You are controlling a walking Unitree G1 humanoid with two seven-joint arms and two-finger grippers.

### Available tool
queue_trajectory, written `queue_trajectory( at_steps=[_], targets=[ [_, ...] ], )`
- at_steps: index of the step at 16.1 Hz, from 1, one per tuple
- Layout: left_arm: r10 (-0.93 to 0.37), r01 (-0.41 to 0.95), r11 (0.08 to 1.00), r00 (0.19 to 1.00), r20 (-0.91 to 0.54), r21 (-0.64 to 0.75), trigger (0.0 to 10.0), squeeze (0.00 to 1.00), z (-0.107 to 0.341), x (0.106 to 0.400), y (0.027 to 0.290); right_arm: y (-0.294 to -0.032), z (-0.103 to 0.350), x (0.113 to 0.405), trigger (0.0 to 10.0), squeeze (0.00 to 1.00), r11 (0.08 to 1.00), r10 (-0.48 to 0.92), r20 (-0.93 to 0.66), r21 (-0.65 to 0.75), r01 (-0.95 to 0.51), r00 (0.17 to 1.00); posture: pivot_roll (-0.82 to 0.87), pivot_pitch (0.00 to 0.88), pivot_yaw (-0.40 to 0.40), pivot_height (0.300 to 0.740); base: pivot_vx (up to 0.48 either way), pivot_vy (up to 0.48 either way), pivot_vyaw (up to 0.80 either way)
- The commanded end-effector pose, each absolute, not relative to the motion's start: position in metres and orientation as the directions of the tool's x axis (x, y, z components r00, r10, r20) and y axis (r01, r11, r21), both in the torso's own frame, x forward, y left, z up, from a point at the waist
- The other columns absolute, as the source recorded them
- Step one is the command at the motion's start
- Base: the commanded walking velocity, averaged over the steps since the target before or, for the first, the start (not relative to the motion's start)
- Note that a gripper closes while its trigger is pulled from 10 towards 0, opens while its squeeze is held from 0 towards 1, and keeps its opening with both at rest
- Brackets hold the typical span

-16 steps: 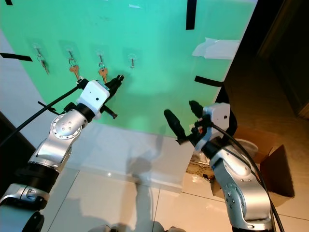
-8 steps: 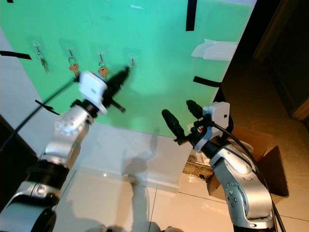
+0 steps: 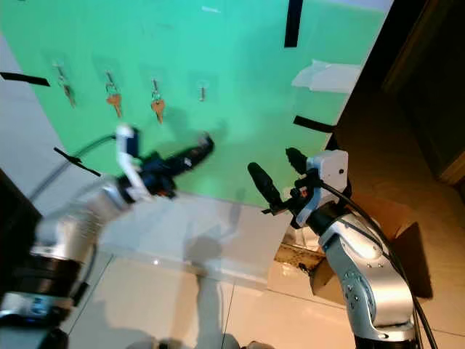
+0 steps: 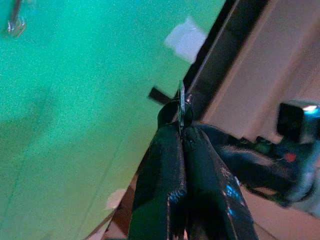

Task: Hang keys on a hook

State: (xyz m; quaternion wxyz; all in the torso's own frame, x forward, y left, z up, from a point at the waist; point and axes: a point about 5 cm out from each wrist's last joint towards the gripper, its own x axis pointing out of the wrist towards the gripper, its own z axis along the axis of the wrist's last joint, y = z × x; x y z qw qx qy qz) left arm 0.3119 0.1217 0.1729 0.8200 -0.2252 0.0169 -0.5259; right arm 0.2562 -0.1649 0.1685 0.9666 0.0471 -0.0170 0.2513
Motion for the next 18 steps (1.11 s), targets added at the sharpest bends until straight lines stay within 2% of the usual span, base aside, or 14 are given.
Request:
queue_trajectory(
  at_steps=[1, 3, 4, 5, 6, 7, 8, 11, 13, 14, 15, 16, 18],
  targets=[
    [-0.892, 0.875, 0.296, 0.396, 0.217, -0.382, 10.0, 0.00, 0.183, 0.311, 0.126, -0.167, 0.171, 0.254, 10.0, 0.00, 0.881, 0.464, 0.068, 0.068, -0.468, 0.883, -0.13, 0.000, 0.014, 0.740, 0.000, 0.000, 0.00],
    [-0.915, 0.888, 0.253, 0.349, 0.203, -0.384, 10.0, 0.00, 0.194, 0.311, 0.135, -0.165, 0.169, 0.253, 10.0, 0.00, 0.888, 0.449, 0.078, 0.072, -0.454, 0.890, -0.13, 0.000, 0.040, 0.740, 0.000, 0.000, 0.00],
    [-0.905, 0.875, 0.309, 0.391, 0.166, -0.373, 10.0, 0.00, 0.194, 0.319, 0.138, -0.163, 0.166, 0.253, 10.0, 0.00, 0.892, 0.440, 0.079, 0.076, -0.446, 0.894, -0.13, 0.000, 0.050, 0.740, 0.000, 0.000, 0.00],
    [-0.886, 0.841, 0.437, 0.463, 0.006, -0.318, 10.0, 0.00, 0.179, 0.327, 0.142, -0.162, 0.164, 0.252, 10.0, 0.00, 0.893, 0.438, 0.076, 0.078, -0.443, 0.896, -0.13, 0.000, 0.060, 0.740, 0.000, 0.000, 0.00],
    [-0.786, 0.838, 0.543, 0.479, -0.391, -0.064, 10.0, 0.00, 0.140, 0.329, 0.154, -0.159, 0.161, 0.251, 10.0, 0.00, 0.896, 0.434, 0.067, 0.075, -0.438, 0.898, -0.13, 0.000, 0.067, 0.740, 0.000, 0.000, 0.00],
    [-0.733, 0.869, 0.494, 0.437, -0.521, 0.033, 10.0, 0.00, 0.128, 0.324, 0.161, -0.158, 0.160, 0.251, 10.0, 0.00, 0.896, 0.434, 0.063, 0.073, -0.438, 0.899, -0.13, 0.000, 0.067, 0.740, 0.000, 0.000, 0.00],
    [-0.784, 0.898, 0.440, 0.377, -0.493, -0.014, 10.0, 0.00, 0.136, 0.318, 0.159, -0.156, 0.159, 0.250, 10.0, 0.00, 0.896, 0.436, 0.055, 0.064, -0.439, 0.898, -0.13, 0.000, 0.082, 0.740, 0.000, 0.000, 0.00],
    [-0.824, 0.883, 0.468, 0.421, -0.380, -0.035, 10.0, 0.00, 0.155, 0.327, 0.155, -0.156, 0.157, 0.249, 10.0, 0.00, 0.898, 0.432, 0.053, 0.064, -0.435, 0.900, -0.12, 0.000, 0.078, 0.740, 0.000, 0.000, 0.00],
    [-0.869, 0.878, 0.469, 0.439, -0.230, -0.099, 10.0, 0.00, 0.171, 0.331, 0.155, -0.152, 0.158, 0.249, 10.0, 0.00, 0.891, 0.445, 0.060, 0.069, -0.448, 0.894, -0.11, 0.000, 0.079, 0.740, 0.000, 0.000, 0.00],
    [-0.877, 0.847, 0.462, 0.481, 0.006, -0.261, 10.0, 0.00, 0.193, 0.338, 0.162, -0.149, 0.160, 0.250, 10.0, 0.00, 0.888, 0.450, 0.073, 0.068, -0.455, 0.890, -0.11, 0.000, 0.080, 0.740, 0.000, 0.000, 0.00],
    [-0.866, 0.832, 0.451, 0.495, 0.067, -0.325, 10.0, 0.00, 0.197, 0.341, 0.166, -0.147, 0.161, 0.250, 10.0, 0.00, 0.887, 0.451, 0.078, 0.068, -0.456, 0.889, -0.11, 0.000, 0.081, 0.740, 0.000, 0.000, 0.00],
    [-0.866, 0.813, 0.392, 0.485, 0.127, -0.431, 10.0, 0.00, 0.197, 0.341, 0.169, -0.143, 0.163, 0.252, 10.0, 0.00, 0.886, 0.456, 0.086, 0.055, -0.461, 0.886, -0.11, 0.000, 0.083, 0.740, 0.000, 0.000, 0.00],
    [-0.879, 0.803, 0.350, 0.460, 0.127, -0.483, 10.0, 0.00, 0.189, 0.338, 0.167, -0.136, 0.167, 0.254, 10.0, 0.00, 0.878, 0.476, 0.090, 0.011, -0.478, 0.875, -0.11, 0.000, 0.084, 0.740, 0.000, 0.000, 0.00]
  ],
)
